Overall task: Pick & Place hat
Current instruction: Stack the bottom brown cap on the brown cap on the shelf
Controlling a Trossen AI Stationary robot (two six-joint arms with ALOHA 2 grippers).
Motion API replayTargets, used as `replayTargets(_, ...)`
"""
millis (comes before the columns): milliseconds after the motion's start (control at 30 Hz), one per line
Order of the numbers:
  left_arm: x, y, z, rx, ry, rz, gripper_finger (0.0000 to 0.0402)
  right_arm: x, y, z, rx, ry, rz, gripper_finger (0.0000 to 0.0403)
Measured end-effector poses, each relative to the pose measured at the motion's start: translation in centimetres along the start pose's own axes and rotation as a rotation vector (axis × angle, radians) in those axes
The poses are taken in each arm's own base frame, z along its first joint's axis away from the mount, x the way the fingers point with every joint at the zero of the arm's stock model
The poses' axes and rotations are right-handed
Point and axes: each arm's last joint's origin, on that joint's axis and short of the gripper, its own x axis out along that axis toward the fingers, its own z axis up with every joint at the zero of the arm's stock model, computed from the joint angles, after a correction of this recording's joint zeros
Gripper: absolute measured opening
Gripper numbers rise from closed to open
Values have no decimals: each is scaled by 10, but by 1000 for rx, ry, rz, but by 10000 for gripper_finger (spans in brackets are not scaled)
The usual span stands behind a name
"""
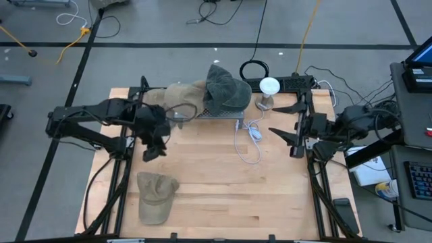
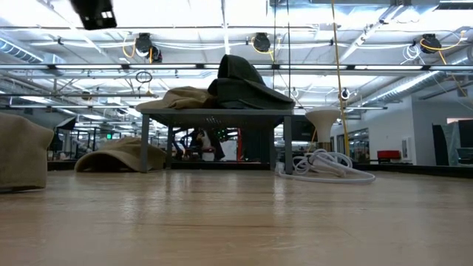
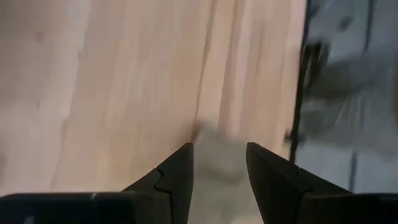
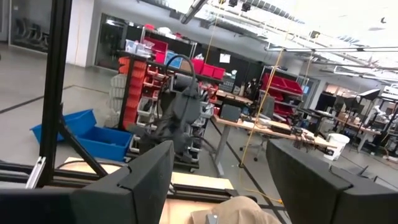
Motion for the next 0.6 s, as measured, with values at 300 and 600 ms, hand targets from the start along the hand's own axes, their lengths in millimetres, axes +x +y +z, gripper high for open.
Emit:
replayTargets(300,15,-8,-14,170,221,66,157,9,8,-6,-11,39,13,251)
replayTargets(600,58,-10,-26,192,361,135,209,19,17,-13,-29,75,24,251)
